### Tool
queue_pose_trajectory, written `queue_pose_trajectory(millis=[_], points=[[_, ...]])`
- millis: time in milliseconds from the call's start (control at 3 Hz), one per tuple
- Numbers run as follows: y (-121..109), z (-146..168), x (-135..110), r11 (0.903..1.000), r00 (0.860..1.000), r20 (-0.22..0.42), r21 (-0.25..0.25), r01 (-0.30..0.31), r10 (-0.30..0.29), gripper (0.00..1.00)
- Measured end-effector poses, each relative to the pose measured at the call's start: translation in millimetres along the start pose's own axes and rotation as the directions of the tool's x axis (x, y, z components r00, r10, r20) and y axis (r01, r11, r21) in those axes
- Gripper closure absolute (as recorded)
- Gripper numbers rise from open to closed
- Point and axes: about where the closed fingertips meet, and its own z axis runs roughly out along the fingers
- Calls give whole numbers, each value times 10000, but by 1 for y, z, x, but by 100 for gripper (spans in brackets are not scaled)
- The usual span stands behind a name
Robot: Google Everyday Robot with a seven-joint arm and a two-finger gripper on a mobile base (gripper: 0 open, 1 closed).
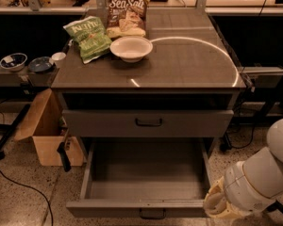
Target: Close middle drawer
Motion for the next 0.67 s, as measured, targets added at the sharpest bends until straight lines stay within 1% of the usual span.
queue_pose_trajectory(millis=[333,667], points=[[9,31,-2,9987,9992,394,-512,41,-21,100],[9,31,-2,9987,9992,394,-511,40,-20,100]])
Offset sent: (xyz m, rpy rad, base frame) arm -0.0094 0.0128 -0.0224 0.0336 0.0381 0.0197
